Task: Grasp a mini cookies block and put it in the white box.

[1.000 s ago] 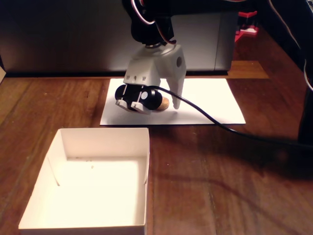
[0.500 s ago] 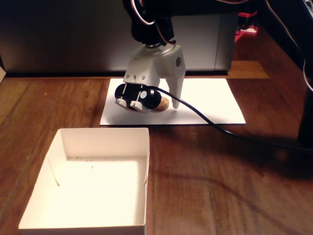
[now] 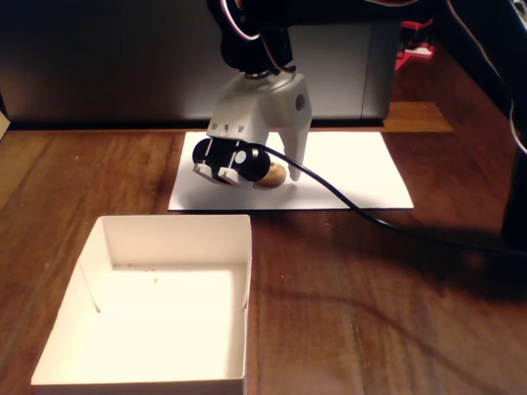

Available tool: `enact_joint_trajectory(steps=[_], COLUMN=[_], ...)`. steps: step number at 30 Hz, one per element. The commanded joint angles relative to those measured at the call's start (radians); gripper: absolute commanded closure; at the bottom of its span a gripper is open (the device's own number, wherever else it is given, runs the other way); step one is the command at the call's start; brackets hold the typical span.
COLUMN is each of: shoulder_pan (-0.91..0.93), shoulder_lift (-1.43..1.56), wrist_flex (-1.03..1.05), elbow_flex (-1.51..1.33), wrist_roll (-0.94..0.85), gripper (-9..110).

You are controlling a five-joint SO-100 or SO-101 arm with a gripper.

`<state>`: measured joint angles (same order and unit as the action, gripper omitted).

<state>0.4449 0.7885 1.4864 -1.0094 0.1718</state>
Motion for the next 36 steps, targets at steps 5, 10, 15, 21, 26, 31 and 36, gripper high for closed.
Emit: enact_joint_trajectory(steps=[5, 10, 15, 21, 26, 31, 36], shoulder_pan=[0.014, 0.008, -0.005, -0.008, -0.003, -0.003, -0.005], shoulder_lift=[0.034, 0.020, 0.014, 0.015, 0.003, -0.005, -0.009], wrist_flex=[0.026, 0.017, -0.009, -0.067, -0.097, -0.104, -0.106], elbow_flex=[0.081, 0.083, 0.083, 0.081, 0.081, 0.081, 0.081], wrist_roll=[0.014, 0.009, 0.011, 0.009, 0.006, 0.006, 0.005], gripper=[73, 73, 72, 72, 72, 70, 70])
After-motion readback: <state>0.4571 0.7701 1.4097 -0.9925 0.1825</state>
